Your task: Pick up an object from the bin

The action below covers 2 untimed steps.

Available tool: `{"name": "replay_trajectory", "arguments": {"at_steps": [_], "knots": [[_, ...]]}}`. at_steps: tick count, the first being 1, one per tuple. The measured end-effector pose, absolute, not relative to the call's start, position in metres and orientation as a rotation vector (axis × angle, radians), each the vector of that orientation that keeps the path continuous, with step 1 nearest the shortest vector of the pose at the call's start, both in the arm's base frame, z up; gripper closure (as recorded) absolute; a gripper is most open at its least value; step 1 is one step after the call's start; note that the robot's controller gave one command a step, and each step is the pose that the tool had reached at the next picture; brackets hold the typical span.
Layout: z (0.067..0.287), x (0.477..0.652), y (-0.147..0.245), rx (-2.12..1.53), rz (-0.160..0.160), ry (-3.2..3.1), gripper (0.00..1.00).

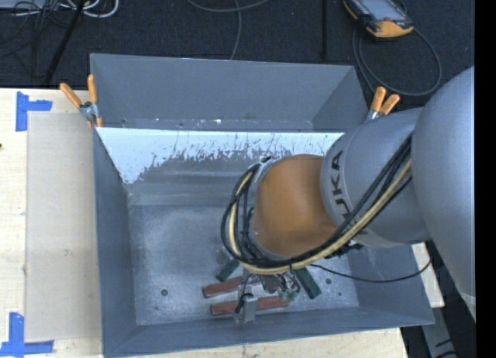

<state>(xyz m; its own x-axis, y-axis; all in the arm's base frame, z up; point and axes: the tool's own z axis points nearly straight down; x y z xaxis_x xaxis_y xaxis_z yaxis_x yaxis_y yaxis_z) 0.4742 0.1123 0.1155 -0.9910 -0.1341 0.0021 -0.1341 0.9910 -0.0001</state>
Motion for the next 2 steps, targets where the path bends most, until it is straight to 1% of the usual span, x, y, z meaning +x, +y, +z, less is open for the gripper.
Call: {"name": "replay_trajectory", "arguments": {"at_steps": [1, 2], "knots": [[0.0732, 0.4943, 0.1083, -0.104, -0.001, -3.128, 1.0], [0.0732, 0.4943, 0.1083, -0.104, -0.001, -3.128, 1.0]]}}
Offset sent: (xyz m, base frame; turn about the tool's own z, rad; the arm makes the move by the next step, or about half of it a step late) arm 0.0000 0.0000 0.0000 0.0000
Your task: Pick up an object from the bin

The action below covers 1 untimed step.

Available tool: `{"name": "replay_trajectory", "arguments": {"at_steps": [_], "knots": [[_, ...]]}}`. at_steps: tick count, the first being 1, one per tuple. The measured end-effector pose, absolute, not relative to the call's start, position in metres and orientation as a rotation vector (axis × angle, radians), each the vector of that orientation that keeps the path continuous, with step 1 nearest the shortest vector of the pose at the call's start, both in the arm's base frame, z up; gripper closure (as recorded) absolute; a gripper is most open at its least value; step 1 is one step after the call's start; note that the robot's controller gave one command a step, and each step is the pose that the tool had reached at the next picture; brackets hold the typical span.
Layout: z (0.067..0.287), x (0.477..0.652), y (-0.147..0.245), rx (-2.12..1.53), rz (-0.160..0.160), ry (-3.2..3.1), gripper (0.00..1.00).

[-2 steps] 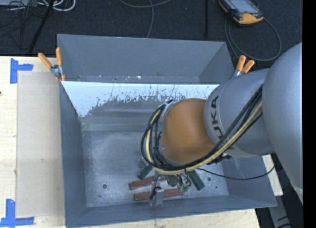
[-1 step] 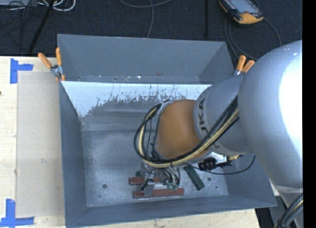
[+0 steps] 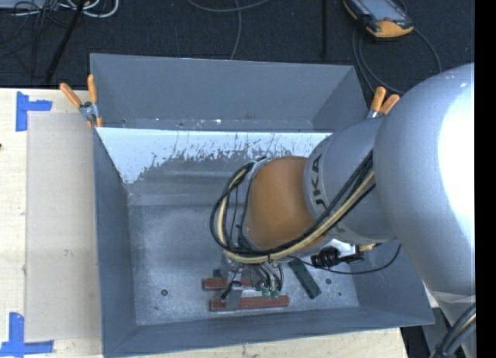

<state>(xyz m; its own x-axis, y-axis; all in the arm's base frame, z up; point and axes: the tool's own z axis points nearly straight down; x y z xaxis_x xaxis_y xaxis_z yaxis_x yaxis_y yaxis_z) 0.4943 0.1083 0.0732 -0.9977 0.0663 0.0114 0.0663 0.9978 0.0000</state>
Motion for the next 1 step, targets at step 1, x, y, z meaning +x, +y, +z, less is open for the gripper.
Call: {"name": "replay_trajectory", "arguments": {"at_steps": [1], "knots": [[0.1111, 0.4849, 0.1042, -0.102, 0.002, -3.132, 1.0]]}}
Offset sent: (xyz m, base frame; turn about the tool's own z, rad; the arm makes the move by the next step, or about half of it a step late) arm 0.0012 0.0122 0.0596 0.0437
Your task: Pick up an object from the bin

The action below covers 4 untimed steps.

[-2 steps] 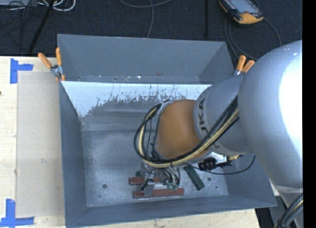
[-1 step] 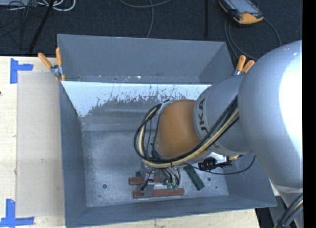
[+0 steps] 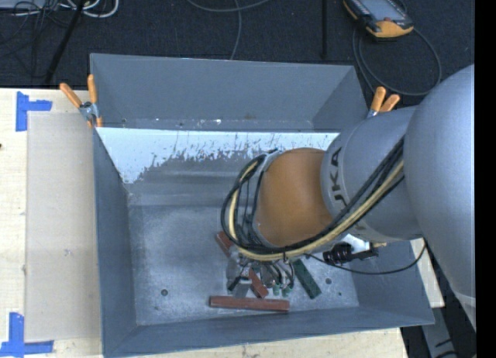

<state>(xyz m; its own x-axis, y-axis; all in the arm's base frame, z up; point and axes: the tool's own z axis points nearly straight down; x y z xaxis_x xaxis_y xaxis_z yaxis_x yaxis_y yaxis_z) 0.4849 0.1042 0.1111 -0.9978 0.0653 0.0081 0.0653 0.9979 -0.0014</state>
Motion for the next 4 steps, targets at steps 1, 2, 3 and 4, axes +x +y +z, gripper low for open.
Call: {"name": "replay_trajectory", "arguments": {"at_steps": [1, 2, 3, 4], "knots": [[0.131, 0.495, 0.121, -0.17, 0.0, -3.134, 0.0], [0.132, 0.495, 0.121, -0.168, 0.0, -3.135, 0.0], [0.097, 0.48, 0.084, -0.078, 0.0, -3.141, 0.0], [0.069, 0.484, 0.109, 0.225, -0.001, -3.132, 1.0]]}}
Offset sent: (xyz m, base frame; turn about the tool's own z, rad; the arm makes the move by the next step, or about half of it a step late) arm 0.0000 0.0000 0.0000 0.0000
